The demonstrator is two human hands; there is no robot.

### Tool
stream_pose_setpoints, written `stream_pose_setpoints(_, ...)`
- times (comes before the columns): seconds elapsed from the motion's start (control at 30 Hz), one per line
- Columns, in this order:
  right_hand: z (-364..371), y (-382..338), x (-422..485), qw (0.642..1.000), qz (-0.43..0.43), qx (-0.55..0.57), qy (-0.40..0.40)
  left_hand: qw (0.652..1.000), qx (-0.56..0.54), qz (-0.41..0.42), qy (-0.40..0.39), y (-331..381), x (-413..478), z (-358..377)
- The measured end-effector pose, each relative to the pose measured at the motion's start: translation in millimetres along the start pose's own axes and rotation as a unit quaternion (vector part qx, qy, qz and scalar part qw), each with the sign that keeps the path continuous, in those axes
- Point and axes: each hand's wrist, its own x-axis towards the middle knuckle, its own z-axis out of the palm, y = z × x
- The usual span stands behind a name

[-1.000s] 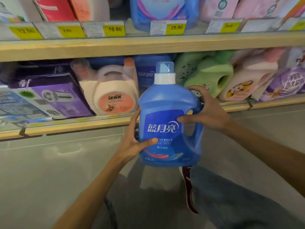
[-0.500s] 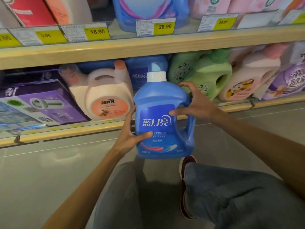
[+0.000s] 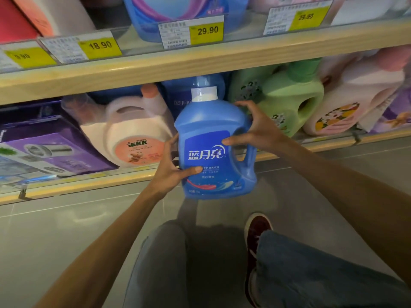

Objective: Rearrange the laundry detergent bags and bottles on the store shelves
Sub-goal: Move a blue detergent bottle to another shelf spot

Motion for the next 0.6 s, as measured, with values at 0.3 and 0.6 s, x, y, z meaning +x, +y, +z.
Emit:
stream_pose_setpoints(0.3,1,20,29,0.998,-0.06,-0.012,0.027,0.997,0.033,0.065,0.021,-3,39,2)
stream_pose_setpoints(0.6,-7,23,48,0.998,-0.056,-0.01,0.042,0.996,0.02,0.084,0.018,1,62,7)
